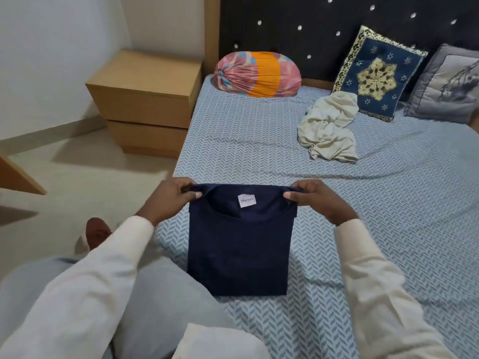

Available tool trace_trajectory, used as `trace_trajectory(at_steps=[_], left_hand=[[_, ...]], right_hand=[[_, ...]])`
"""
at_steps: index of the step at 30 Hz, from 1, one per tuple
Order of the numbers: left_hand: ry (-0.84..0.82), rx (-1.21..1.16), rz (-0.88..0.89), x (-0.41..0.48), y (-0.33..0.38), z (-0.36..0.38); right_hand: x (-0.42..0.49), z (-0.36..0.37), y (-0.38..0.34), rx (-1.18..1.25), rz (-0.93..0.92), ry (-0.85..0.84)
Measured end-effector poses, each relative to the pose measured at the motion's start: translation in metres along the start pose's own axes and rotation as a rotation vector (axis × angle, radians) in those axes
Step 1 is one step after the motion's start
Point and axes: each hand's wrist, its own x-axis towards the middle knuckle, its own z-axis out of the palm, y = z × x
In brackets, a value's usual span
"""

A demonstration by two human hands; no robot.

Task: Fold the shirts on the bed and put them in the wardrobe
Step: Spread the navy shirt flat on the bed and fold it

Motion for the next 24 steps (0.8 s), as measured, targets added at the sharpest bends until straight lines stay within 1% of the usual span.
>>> trace_trajectory(at_steps=[3,6,8,10,11,12,14,16,18,19,21,22,24], left_hand=[[-0.041,-0.029,-0.122,0.035,-0.019,0.024],[-0.012,-0.044,-0.23,0.065,-0.031,0.037],[0.073,-0.123,-0.283,0.077,-0.032,0.045],[0.178,-0.212,-0.366,0.082,-0.034,0.055],[0.187,-0.231,-0.43,0.08,-0.037,0.059],[0.144,-0.221,-0.494,0.078,-0.045,0.067],[-0.01,-0.12,-0.562,0.064,-0.058,0.077],[-0.113,-0.074,-0.572,0.04,-0.061,0.082],[-0.213,-0.089,-0.59,0.009,-0.055,0.085],[-0.292,-0.072,-0.611,-0.006,-0.052,0.087],[-0.427,0.04,-0.59,-0.028,-0.05,0.091],[-0.459,0.094,-0.576,-0.032,-0.049,0.092],[-0.475,0.08,-0.566,-0.033,-0.049,0.091]], right_hand=[[0.034,0.013,0.016,0.014,0.137,0.036],[0.068,0.019,0.03,0.025,0.229,0.098],[0.087,0.023,0.047,0.029,0.268,0.198],[0.103,0.027,0.08,0.067,0.33,0.322],[0.108,0.03,0.099,0.105,0.38,0.372],[0.108,0.036,0.117,0.13,0.419,0.396],[0.089,0.05,0.131,0.15,0.479,0.354],[0.047,0.07,0.103,0.163,0.545,0.291],[0.014,0.086,0.096,0.099,0.587,0.19],[-0.001,0.093,0.092,0.056,0.608,0.136],[-0.026,0.101,0.091,0.046,0.632,0.033],[-0.034,0.103,0.091,0.059,0.639,-0.007],[-0.043,0.104,0.091,0.093,0.642,-0.034]])
